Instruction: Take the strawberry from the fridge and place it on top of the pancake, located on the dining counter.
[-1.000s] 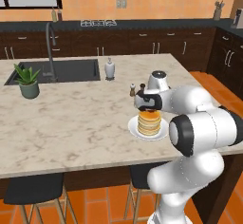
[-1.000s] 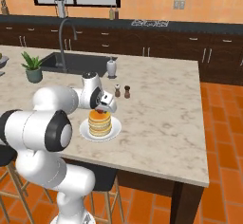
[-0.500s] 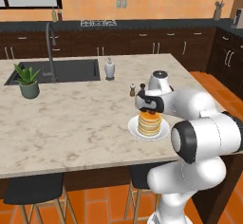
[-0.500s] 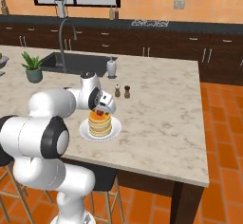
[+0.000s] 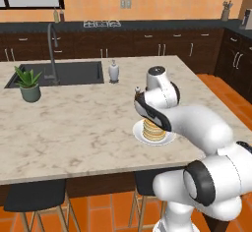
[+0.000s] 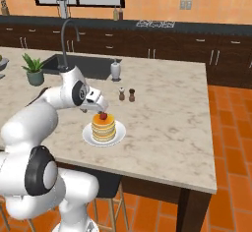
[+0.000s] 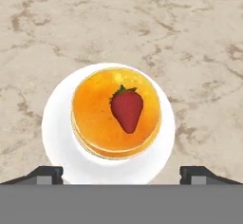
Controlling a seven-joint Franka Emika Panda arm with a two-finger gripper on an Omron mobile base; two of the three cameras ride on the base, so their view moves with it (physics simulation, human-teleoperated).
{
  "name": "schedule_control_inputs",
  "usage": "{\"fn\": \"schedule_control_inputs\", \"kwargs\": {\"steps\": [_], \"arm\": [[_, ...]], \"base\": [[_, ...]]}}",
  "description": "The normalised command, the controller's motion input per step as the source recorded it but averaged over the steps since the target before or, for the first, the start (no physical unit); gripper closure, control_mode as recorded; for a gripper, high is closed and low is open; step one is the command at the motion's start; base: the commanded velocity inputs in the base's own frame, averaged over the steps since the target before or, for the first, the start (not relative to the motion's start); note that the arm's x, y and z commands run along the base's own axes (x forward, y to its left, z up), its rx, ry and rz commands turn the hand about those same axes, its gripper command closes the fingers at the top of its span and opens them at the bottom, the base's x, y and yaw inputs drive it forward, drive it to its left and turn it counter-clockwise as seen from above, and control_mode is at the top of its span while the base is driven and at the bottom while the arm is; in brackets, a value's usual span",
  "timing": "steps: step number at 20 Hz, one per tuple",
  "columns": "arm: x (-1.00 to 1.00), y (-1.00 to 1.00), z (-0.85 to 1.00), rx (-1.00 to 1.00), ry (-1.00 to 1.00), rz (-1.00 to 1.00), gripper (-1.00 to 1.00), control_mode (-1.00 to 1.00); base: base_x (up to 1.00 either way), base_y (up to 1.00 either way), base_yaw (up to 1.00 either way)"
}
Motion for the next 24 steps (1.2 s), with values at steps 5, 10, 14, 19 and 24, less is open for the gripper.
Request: {"fn": "schedule_control_inputs", "kwargs": {"steps": [5, 10, 14, 19, 24], "arm": [[-1.00, 0.47, 0.15, 0.00, 0.11, 0.00, -1.00, -1.00], [-1.00, 0.45, 0.17, -0.02, 0.16, 0.01, -1.00, -1.00], [-0.99, 0.10, 0.00, -0.06, 0.12, 0.00, -1.00, -1.00], [-0.36, 0.01, -0.07, -0.02, 0.16, 0.03, -1.00, -1.00], [-0.01, 0.00, -0.19, -0.05, 0.01, 0.00, -1.00, -1.00]], "base": [[0.00, 0.00, 0.00], [0.00, 0.00, 0.00], [0.00, 0.00, 0.00], [0.00, 0.00, 0.00], [0.00, 0.00, 0.00]]}}
